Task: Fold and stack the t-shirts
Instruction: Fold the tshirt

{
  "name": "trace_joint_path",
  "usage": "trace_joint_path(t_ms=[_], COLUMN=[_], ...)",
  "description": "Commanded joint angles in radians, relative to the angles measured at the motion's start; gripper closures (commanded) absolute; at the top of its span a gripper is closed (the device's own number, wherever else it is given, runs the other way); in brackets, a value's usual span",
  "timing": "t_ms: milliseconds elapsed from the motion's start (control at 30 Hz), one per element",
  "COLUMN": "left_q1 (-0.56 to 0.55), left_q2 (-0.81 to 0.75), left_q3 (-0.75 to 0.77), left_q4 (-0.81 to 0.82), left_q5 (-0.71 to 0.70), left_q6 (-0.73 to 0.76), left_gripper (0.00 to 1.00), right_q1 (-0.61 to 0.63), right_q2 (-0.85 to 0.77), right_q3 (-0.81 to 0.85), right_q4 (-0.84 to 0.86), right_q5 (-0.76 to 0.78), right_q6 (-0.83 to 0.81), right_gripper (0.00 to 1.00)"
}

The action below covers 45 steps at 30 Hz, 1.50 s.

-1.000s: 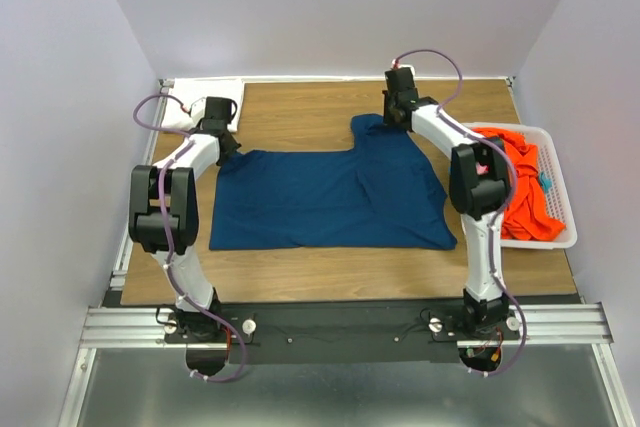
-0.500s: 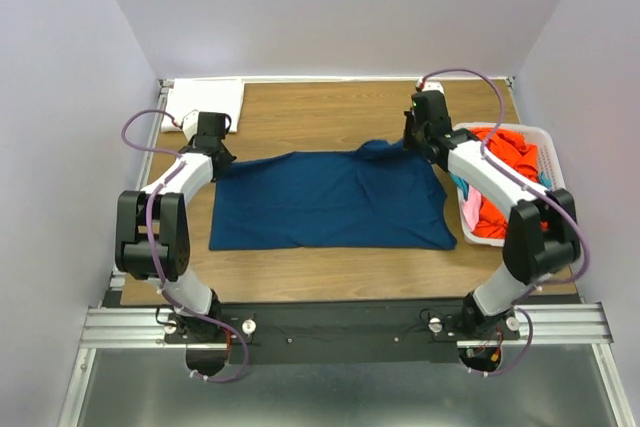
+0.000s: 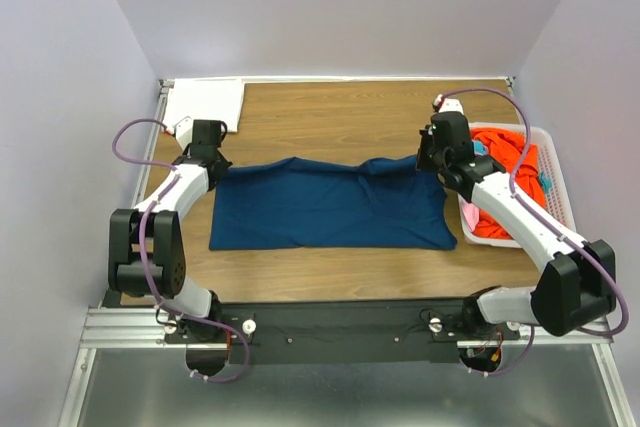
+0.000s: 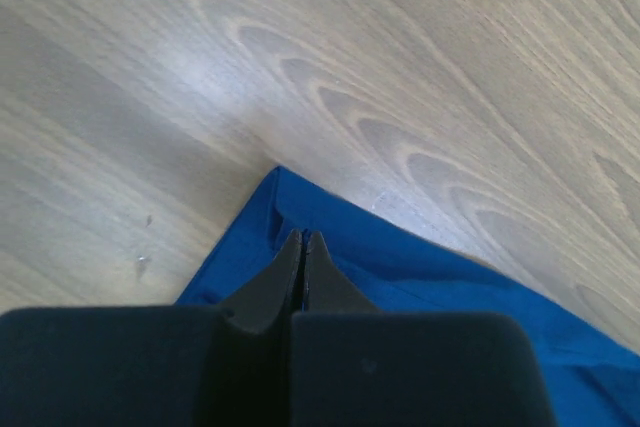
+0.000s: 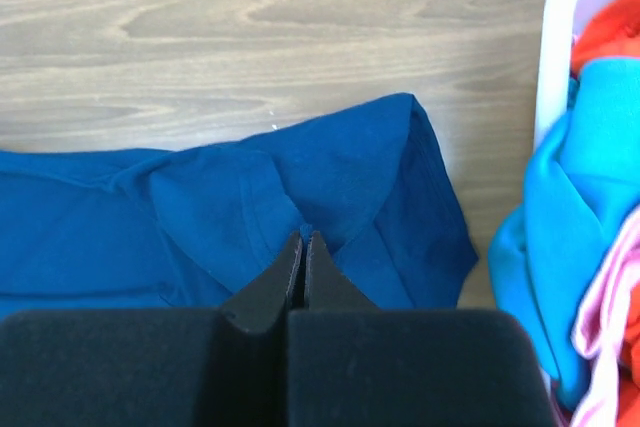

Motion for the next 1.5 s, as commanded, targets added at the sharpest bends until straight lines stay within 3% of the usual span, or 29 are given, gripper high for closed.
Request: trace_joint_path(t_ms=[0, 433, 767, 833, 933, 1033, 1067, 1100, 1133, 1233, 1467], left_q1=[0.019, 0.046, 0.044, 0.070, 0.085, 0.096, 0.101, 0.102, 0.102, 0.102, 0.056], left_q2=[-0.067, -0.140, -0.126, -0.124, -0.132, -0.170, -0.198, -0.209, -0.218, -0.241, -0.232], left_q3=[-0.036, -0.116, -0.173, -0.181, -0.198, -0.195, -0.188, -0.176, -0.144, -0.100, -0.141], left_q4=[0.004, 0.007, 0.030, 0.025, 0.011, 0.002, 0.007, 0.001, -0.007, -0.021, 0.132], left_q5=[-0.049, -0.069, -0.067, -0.075, -0.101, -0.133, -0.139, -0.143, -0.149, -0.126, 0.150], left_q6=[-0.020, -0.025, -0.028, -0.032, -0.042, -0.075, -0.080, -0.085, -0.089, -0.094, -0.052], left_gripper=[1.00, 1.00, 1.00, 0.94, 0.77, 0.49, 0.38, 0.06, 0.02, 0.02, 0.02], right_q1=[0.004, 0.004, 0.004, 0.004, 0.004, 0.004, 0.004, 0.004, 0.004, 0.004, 0.004], right_q2=[-0.043, -0.186, -0.263, -0.260, -0.272, -0.315, -0.326, -0.356, -0.370, -0.411, -0.284], right_q3=[-0.026, -0.153, -0.300, -0.320, -0.372, -0.435, -0.446, -0.445, -0.442, -0.397, -0.245], right_q4=[-0.066, -0.139, -0.148, -0.148, -0.151, -0.148, -0.148, -0.150, -0.150, -0.148, -0.125], right_q5=[0.031, 0.018, -0.103, -0.143, -0.260, -0.345, -0.403, -0.428, -0.471, -0.495, -0.491], right_q6=[0.011, 0.047, 0.153, 0.188, 0.239, 0.273, 0.271, 0.262, 0.255, 0.230, 0.158], right_gripper=[0.99, 0.98, 0.88, 0.84, 0.79, 0.53, 0.26, 0.10, 0.00, 0.00, 0.00])
